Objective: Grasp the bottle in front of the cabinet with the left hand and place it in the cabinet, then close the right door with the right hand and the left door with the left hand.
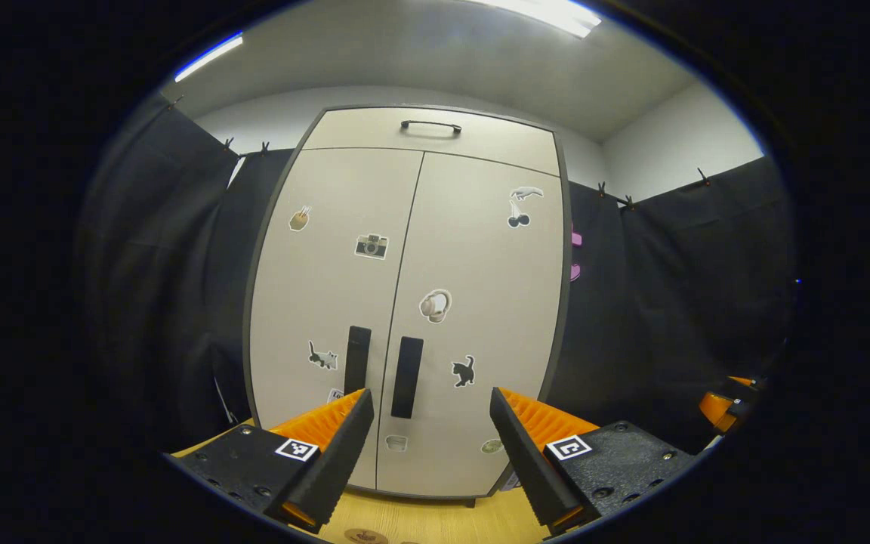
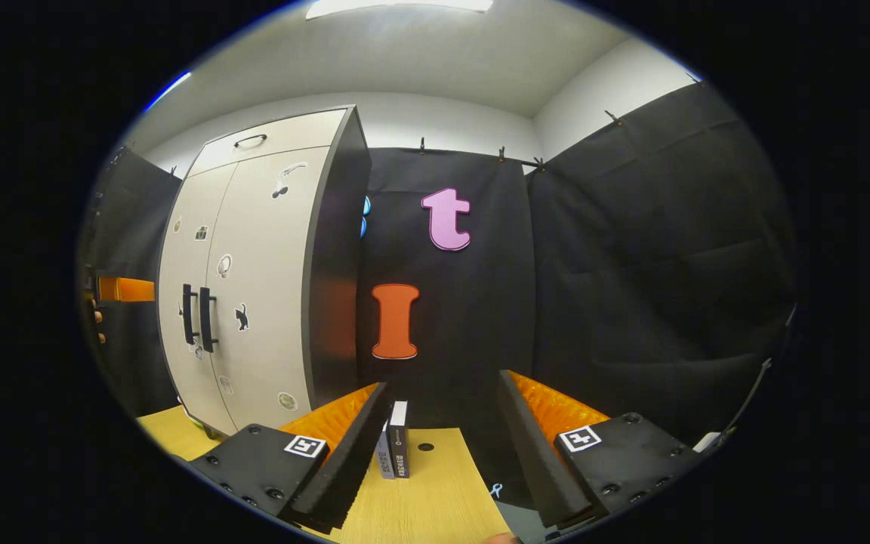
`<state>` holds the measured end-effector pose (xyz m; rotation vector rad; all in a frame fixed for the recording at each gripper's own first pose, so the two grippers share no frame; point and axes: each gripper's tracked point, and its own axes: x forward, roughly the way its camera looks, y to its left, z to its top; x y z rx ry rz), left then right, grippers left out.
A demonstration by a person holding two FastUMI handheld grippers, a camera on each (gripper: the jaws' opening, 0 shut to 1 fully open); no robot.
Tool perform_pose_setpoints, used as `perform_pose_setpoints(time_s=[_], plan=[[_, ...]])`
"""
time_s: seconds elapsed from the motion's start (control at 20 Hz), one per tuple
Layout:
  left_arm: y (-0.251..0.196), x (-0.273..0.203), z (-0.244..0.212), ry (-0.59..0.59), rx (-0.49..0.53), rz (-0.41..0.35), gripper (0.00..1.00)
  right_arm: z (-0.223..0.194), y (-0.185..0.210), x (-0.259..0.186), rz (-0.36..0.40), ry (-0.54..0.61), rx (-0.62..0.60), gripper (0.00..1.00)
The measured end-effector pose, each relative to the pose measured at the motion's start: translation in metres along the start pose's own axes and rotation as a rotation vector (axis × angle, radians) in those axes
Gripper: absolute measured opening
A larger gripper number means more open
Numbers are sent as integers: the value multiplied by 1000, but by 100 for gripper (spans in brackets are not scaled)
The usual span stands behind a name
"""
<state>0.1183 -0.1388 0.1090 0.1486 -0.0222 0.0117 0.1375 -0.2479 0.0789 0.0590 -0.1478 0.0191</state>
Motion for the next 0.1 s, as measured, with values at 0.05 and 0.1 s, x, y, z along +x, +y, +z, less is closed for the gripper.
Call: perform_pose_setpoints(time_s=[0.05, 0.1], plan=[[-2, -1, 1, -1, 2, -2, 95, -1, -2, 1, -4, 0, 3, 96], [-3, 1, 1, -2, 3, -4, 95, -1, -4, 2, -4, -2, 3, 96]])
